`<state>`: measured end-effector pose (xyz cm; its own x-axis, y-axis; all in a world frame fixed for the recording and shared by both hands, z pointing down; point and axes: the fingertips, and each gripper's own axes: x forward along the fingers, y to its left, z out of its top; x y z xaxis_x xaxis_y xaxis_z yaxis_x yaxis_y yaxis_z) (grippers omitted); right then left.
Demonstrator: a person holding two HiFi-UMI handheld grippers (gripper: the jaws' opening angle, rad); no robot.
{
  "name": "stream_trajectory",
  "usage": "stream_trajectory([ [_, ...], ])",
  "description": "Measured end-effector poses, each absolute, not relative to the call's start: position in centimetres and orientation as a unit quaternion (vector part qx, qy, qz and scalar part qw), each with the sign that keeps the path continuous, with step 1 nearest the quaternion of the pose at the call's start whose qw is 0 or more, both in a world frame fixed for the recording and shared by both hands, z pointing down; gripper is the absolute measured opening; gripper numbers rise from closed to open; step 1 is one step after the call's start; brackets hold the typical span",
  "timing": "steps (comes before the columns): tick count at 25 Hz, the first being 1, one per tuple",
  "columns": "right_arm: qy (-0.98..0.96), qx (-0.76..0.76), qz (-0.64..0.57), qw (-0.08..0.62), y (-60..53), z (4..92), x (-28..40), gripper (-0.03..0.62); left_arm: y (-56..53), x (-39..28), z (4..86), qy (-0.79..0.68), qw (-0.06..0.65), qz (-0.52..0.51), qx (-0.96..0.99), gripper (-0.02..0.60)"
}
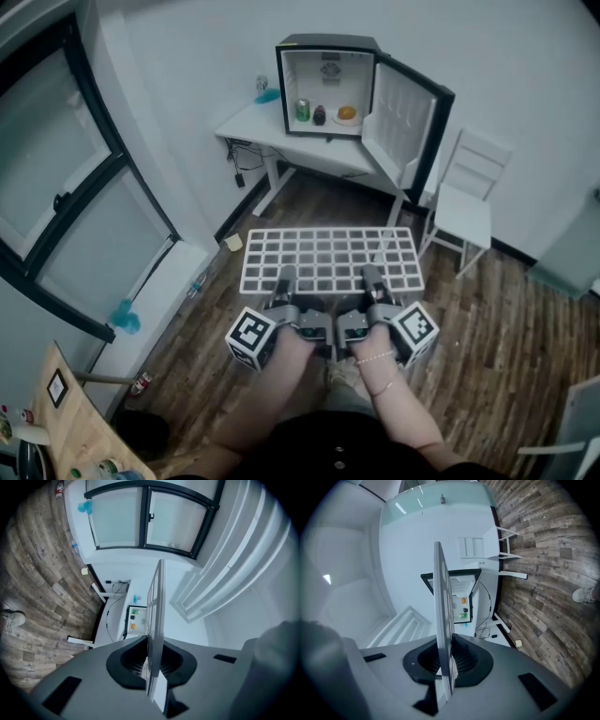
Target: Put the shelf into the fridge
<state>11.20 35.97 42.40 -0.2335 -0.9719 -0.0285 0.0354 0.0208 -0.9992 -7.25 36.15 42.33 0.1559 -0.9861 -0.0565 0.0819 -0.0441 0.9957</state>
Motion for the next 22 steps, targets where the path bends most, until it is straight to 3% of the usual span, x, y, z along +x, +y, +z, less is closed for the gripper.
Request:
stream_trajectory([
  [9,0.554,-0.422,-0.555,0.455,32.5,43.2,11.9,0.034,32.9,-6.5,42.9,-0.426,0.539,-0.489,0.537,0.029],
  [22,0.579,-0.41,-0.563,0.425,12.6,41.2,14.7,0.034,14.5,-3.6,41.3,-0.445,0.523,-0.514,0.514,0.029],
])
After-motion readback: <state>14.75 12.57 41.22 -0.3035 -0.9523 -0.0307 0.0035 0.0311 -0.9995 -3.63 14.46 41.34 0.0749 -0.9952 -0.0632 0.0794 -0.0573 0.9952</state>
